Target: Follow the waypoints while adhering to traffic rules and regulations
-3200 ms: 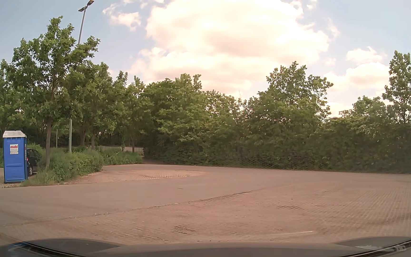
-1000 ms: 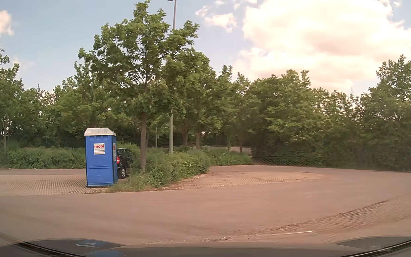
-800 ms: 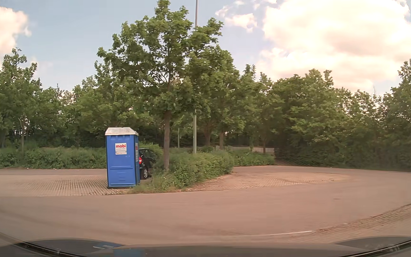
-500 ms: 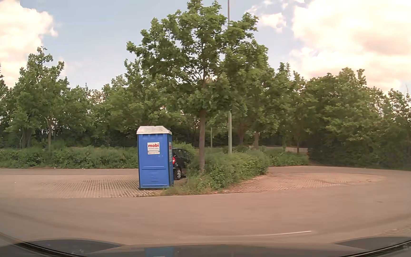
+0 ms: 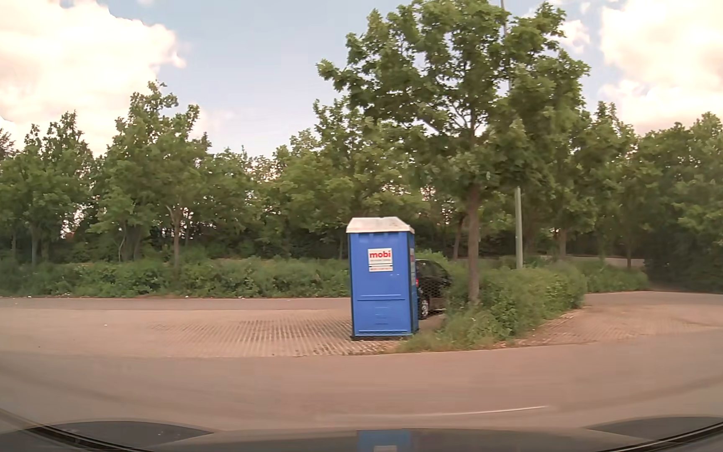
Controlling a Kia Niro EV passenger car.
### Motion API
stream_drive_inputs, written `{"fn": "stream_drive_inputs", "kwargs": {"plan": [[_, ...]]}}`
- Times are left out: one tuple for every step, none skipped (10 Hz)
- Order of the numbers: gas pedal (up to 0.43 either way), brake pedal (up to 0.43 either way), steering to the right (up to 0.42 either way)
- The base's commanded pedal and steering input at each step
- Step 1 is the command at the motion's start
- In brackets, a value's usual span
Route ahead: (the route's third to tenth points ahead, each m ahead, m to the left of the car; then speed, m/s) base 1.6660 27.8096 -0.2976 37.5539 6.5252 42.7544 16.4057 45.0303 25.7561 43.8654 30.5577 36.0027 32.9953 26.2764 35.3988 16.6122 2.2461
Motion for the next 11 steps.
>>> {"fn": "stream_drive_inputs", "kwargs": {"plan": [[0.138,0.012,-0.812],[0.150,0.012,-0.818],[0.157,0.012,-0.821],[0.157,0.012,-0.824],[0.157,0.012,-0.826],[0.177,0.012,-0.826],[0.228,0.012,-0.825],[0.220,0.012,-0.828],[0.220,0.012,-0.830],[0.220,0.012,-0.827],[0.220,0.012,-0.817]]}}
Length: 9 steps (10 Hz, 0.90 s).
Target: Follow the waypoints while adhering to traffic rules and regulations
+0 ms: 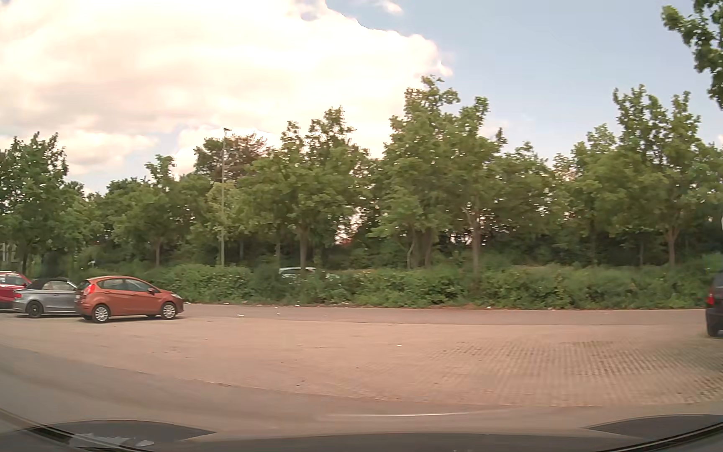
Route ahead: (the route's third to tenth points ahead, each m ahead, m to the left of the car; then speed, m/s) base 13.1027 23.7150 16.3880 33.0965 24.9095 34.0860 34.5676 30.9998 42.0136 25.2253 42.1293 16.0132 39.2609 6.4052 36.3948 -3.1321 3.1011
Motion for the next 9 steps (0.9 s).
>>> {"fn": "stream_drive_inputs", "kwargs": {"plan": [[0.220,0.012,-0.805],[0.220,0.012,-0.793],[0.220,0.006,-0.789],[0.228,0.012,-0.784],[0.248,0.012,-0.767],[0.260,0.012,-0.749],[0.260,0.012,-0.726],[0.280,0.012,-0.706],[0.280,0.012,-0.685]]}}
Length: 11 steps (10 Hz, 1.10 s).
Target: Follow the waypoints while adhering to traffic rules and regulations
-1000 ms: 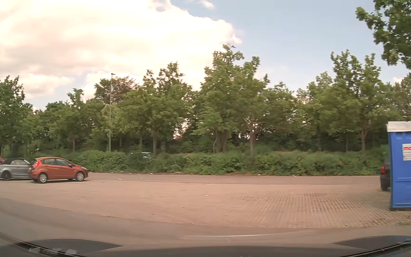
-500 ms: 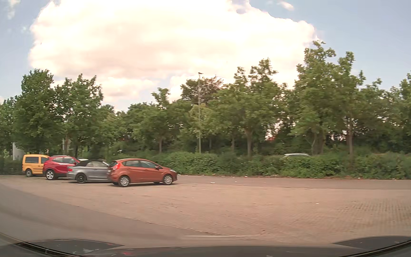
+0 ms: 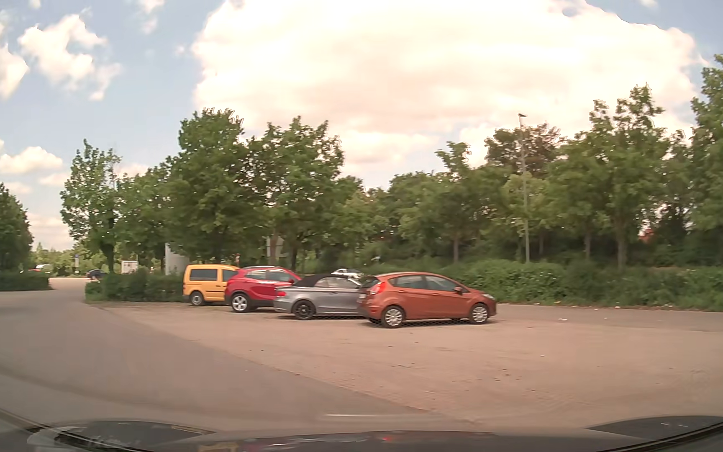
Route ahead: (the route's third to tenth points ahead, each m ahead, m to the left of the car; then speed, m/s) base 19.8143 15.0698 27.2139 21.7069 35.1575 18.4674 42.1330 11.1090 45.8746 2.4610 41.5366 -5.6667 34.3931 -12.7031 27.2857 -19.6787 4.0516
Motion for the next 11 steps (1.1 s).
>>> {"fn": "stream_drive_inputs", "kwargs": {"plan": [[0.299,0.012,-0.665],[0.311,0.006,-0.635],[0.311,0.012,-0.602],[0.311,0.012,-0.569],[0.319,0.012,-0.534],[0.319,0.012,-0.504],[0.331,0.012,-0.458],[0.331,0.012,-0.403],[0.331,0.012,-0.356],[0.331,0.012,-0.291],[0.331,0.006,-0.237]]}}
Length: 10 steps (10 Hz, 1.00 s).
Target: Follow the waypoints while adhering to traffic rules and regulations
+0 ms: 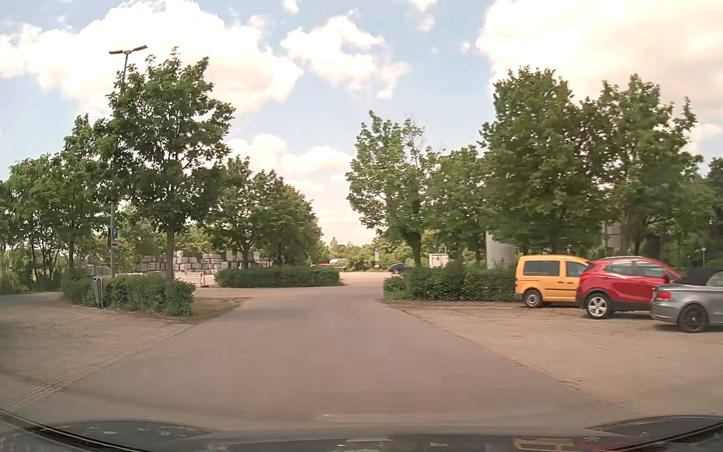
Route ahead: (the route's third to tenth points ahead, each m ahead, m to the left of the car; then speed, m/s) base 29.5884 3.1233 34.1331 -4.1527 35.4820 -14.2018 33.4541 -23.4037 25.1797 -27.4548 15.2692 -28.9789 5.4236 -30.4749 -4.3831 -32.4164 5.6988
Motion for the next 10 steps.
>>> {"fn": "stream_drive_inputs", "kwargs": {"plan": [[0.331,0.012,-0.195],[0.331,0.012,-0.148],[0.331,0.012,-0.111],[0.331,0.006,-0.083],[0.331,0.006,-0.069],[0.319,0.012,-0.057],[0.311,0.012,-0.042],[0.268,0.012,-0.026],[0.228,0.012,-0.011],[0.197,0.012,-0.008]]}}
